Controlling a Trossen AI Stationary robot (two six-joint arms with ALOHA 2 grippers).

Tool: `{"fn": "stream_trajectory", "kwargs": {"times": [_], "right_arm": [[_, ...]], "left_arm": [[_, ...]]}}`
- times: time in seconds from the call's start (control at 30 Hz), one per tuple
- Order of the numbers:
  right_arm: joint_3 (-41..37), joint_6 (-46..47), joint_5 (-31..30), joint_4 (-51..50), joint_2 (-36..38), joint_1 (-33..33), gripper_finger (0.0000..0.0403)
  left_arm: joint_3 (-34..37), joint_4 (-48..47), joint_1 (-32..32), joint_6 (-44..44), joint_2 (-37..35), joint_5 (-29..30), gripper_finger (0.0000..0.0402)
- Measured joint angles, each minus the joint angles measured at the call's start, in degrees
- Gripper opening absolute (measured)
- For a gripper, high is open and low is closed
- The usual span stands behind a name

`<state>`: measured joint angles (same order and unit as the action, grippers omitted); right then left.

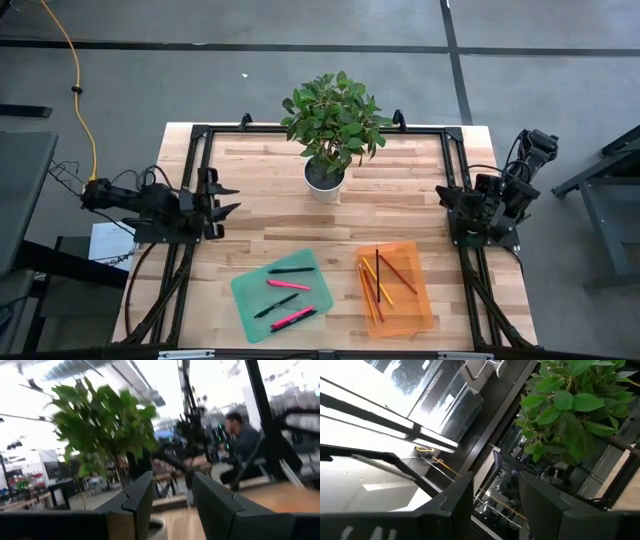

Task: Sort pens & pencils
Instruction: Return to Home Position

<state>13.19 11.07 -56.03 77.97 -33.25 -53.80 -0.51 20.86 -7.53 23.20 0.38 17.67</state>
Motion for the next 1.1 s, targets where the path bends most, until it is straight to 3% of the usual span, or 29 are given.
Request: {"fn": "stream_trajectory", "kwargs": {"times": [0.37,0.73,0.93,1.1], "right_arm": [[0.0,-2.6,-0.5,-0.6,2.0,-1.4,0.0149],[0.0,-4.7,-1.3,-0.8,2.2,-4.5,0.0149],[0.0,-7.1,2.9,1.3,2.8,-4.5,0.0149],[0.0,-15.7,11.1,2.5,8.4,-7.7,0.0149]], "left_arm": [[0.0,-16.8,0.0,-5.2,0.0,0.5,0.0129],[0.0,-17.9,0.0,-5.2,1.9,-3.1,0.0129],[0.0,-17.7,0.0,-5.5,5.4,-3.1,0.0129],[0.0,-17.7,0.0,-5.6,6.3,-3.1,0.0129]]}}
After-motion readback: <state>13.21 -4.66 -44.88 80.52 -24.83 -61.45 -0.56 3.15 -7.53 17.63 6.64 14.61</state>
